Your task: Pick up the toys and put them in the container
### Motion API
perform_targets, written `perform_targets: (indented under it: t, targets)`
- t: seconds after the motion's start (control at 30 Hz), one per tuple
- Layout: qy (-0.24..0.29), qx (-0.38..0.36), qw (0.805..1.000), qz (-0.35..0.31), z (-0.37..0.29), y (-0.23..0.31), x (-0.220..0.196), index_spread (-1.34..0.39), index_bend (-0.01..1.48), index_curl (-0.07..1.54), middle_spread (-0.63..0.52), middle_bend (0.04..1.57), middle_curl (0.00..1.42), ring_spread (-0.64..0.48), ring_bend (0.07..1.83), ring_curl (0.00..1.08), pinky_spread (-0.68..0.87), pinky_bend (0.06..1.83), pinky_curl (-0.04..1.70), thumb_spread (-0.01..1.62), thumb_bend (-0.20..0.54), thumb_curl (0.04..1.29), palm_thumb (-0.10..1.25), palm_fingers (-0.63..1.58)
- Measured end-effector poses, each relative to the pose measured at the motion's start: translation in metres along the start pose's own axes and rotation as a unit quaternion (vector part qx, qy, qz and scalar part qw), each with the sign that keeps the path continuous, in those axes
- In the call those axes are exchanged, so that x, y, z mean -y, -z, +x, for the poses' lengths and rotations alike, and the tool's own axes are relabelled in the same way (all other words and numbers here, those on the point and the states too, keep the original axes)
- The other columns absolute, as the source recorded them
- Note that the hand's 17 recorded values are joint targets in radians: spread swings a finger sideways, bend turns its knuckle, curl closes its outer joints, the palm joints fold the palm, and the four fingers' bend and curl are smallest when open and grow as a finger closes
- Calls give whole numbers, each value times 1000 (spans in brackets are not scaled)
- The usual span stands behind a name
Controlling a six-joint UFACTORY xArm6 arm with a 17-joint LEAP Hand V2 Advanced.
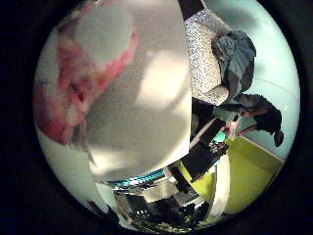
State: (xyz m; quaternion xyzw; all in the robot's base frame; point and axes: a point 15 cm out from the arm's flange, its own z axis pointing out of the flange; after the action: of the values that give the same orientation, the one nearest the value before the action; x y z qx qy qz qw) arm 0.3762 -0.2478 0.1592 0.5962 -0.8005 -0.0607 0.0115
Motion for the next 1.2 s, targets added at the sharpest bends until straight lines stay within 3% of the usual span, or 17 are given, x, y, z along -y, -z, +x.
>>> perform_targets:
  t: [0.13,0.4,0.63,0.93,1.2]
  targets:
    - [1,-4,1000,15,-2,33,-9,-378,1003,848,-299,1166,976,-277,1328,749,-247,1334,782,964,-7,572,1079,1043]
    - [26,-7,999,-18,-23,114,-56,-329,1034,962,-248,1236,1010,-266,1364,823,-200,1359,920,895,-15,670,1074,979]
    - [64,-35,997,8,-58,218,-92,-318,1028,1020,-230,1272,1019,-268,1374,862,-197,1346,1005,898,-18,708,1051,932]
    - [135,-50,987,76,-128,326,-137,-314,1008,1065,-220,1282,1015,-268,1367,882,-199,1305,1068,901,-15,739,1040,929]
    - [195,-39,974,112,-223,359,-165,-317,988,1086,-218,1266,1015,-271,1354,892,-204,1279,1103,903,-15,752,1038,937]
